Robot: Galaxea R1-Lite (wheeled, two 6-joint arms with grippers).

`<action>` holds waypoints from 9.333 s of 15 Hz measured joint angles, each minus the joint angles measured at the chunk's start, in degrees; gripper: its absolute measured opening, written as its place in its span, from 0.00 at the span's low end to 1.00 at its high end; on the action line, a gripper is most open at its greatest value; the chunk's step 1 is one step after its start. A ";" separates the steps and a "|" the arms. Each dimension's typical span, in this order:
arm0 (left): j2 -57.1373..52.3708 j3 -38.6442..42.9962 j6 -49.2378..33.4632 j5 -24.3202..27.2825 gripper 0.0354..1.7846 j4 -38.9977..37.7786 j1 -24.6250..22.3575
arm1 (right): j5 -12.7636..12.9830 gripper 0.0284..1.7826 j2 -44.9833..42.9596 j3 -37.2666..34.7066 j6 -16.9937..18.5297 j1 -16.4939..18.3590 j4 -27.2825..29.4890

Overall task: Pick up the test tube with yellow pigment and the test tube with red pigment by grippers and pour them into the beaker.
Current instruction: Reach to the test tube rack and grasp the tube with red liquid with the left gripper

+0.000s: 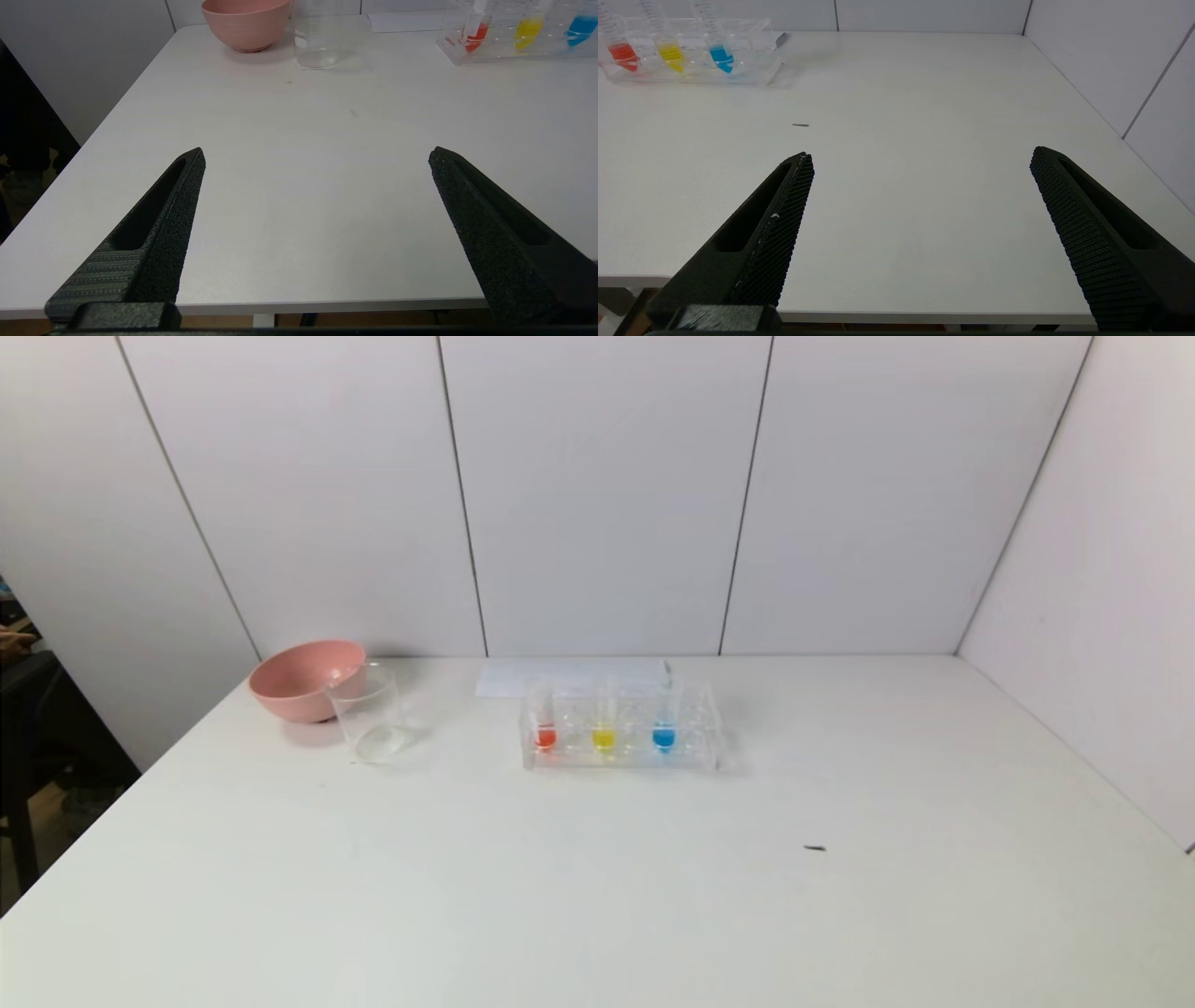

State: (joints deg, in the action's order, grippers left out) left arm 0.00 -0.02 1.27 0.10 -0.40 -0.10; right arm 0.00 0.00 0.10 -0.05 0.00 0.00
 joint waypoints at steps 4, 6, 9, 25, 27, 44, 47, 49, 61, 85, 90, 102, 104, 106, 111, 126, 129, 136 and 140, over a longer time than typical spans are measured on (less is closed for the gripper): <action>0.00 -0.94 0.05 0.54 0.94 0.38 0.05 | 0.00 0.95 0.00 0.00 -0.02 0.00 0.00; 0.00 -2.84 0.05 1.68 0.94 1.00 0.07 | 0.00 0.95 0.00 0.00 -0.02 0.00 0.00; 0.00 -6.34 0.05 3.95 0.94 3.29 0.05 | 0.00 0.95 0.00 0.00 -0.02 0.00 0.00; 13.14 -31.78 2.80 7.09 0.94 14.57 0.12 | 0.00 0.95 0.00 0.00 -0.02 0.00 0.00; 17.69 -34.73 2.67 8.24 0.94 14.02 0.10 | 0.00 0.95 0.00 0.00 -0.02 0.00 0.00; 55.26 -45.81 -2.08 12.76 0.94 -3.25 2.40 | 0.00 0.95 0.00 0.00 -0.02 0.00 0.00; 59.15 -45.14 -2.15 12.63 0.94 -5.38 5.22 | 0.00 0.95 0.00 0.00 -0.02 0.00 0.00; 61.71 -44.09 -1.89 12.28 0.94 -8.33 7.49 | 0.00 0.95 0.00 0.00 -0.02 0.00 0.00; 79.13 -41.01 -1.56 3.32 0.94 -27.40 16.99 | 0.00 0.95 0.00 0.00 -0.02 0.00 0.00; 94.40 -42.91 -1.22 2.43 0.94 -40.02 20.41 | 0.00 0.95 0.00 0.00 -0.02 0.00 0.00; 98.15 -44.74 -1.27 2.24 0.94 -40.11 20.68 | 0.00 0.95 0.00 0.00 -0.02 0.00 0.00; 107.89 -42.47 -1.32 -2.33 0.94 -55.49 27.01 | 0.00 0.95 0.00 0.00 -0.02 0.00 0.00; 108.35 -42.45 -1.34 -3.12 0.94 -55.52 27.55 | 0.00 0.95 0.00 0.00 -0.02 0.00 0.00; 108.96 -42.50 -1.27 -3.54 0.94 -55.91 27.99 | 0.00 0.95 0.00 0.00 -0.02 0.00 0.00; 112.84 -43.50 -1.27 -4.30 0.94 -62.83 28.90 | 0.00 0.95 0.00 0.00 -0.02 0.00 0.00; 120.56 -47.65 -0.61 -6.46 0.94 -66.82 28.82 | 0.00 0.95 0.00 0.00 -0.02 0.00 0.00; 121.31 -48.24 -0.67 -6.57 0.94 -66.94 28.82 | 0.00 0.95 0.00 0.00 -0.05 0.00 0.00; 122.38 -48.46 -0.72 -6.53 0.94 -68.62 28.84 | 0.00 0.95 0.00 0.00 -0.02 0.00 0.00; 122.52 -48.48 -0.74 -6.46 0.84 -69.30 28.84 | 0.00 0.95 0.00 0.00 -0.02 0.00 0.00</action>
State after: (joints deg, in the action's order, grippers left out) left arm 122.52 -48.51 0.52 -6.36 -69.71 28.75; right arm 0.00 0.00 0.10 -0.07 0.00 0.00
